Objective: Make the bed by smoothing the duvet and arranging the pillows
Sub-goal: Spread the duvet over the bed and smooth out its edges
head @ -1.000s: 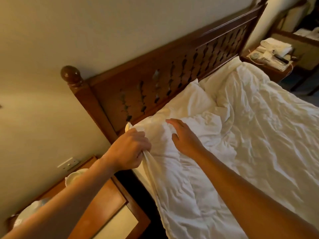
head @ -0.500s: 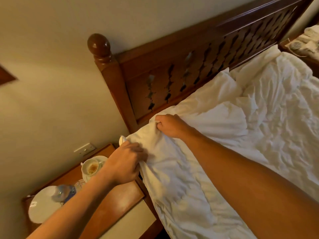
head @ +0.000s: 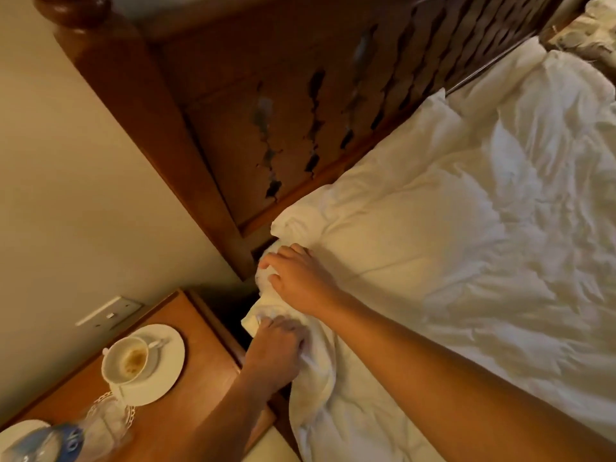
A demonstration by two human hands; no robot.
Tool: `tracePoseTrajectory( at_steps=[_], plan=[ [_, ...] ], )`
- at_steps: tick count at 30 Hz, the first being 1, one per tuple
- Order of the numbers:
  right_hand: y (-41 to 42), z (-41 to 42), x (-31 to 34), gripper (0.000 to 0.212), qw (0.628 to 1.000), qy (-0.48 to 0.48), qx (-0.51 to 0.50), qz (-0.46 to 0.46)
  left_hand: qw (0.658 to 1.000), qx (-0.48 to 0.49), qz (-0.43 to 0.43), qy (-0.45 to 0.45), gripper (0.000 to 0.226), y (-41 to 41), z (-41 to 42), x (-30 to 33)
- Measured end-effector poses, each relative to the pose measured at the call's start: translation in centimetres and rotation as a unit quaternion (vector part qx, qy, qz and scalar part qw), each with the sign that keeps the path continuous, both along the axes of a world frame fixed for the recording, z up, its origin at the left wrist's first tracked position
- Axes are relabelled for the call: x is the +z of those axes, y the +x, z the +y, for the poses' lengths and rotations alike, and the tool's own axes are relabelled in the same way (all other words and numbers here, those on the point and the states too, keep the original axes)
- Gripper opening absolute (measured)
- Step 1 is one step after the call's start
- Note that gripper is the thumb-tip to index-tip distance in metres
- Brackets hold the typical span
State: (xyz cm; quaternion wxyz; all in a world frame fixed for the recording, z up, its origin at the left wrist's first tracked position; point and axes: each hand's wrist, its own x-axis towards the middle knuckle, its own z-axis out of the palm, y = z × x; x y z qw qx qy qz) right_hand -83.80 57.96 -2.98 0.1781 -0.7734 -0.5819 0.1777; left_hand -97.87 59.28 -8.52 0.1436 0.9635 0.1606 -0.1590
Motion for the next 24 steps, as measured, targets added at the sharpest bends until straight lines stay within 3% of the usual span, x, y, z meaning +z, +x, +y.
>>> tracePoseTrajectory(
  at_steps=[6, 10, 15, 17, 19, 22, 24],
  plan=[
    [1.3, -8.5, -8.3, 0.028, 0.992, -0.091, -0.093, -0.006, 0.989, 0.028, 0.129, 0.071, 0.041, 2.6, -0.3, -8.0],
    [0.1, -13.3, -13.1, 0.036, 0.972, -0.210, -0.073, 0.078, 0.969, 0.093, 0.221, 0.053, 0.063, 2.0, 1.1, -10.8],
    [-4.0, -13.8, -16.7, 0.046, 0.958, -0.217, -0.077, 0.171, 0.945, 0.095, 0.311, 0.014, 0.081, 1.4, 3.2, -13.6],
    [-5.6, -13.8, -19.0, 0.044, 0.961, -0.249, -0.003, 0.118, 0.946, 0.074, 0.315, 0.009, 0.079, 1.5, 3.8, -15.0],
    [-6.8, -14.1, -20.6, 0.037, 0.948, -0.305, 0.091, -0.017, 0.943, 0.061, 0.328, 0.011, 0.078, 1.5, 3.7, -15.7],
    [-8.4, -15.1, -21.5, 0.039, 0.873, -0.407, 0.205, -0.174, 0.938, 0.054, 0.344, 0.010, 0.067, 1.8, 2.7, -14.8],
    [-8.6, -15.4, -21.1, 0.044, 0.838, -0.441, 0.250, -0.201, 0.942, 0.070, 0.329, -0.008, 0.053, 2.3, 2.1, -13.1]
  ],
)
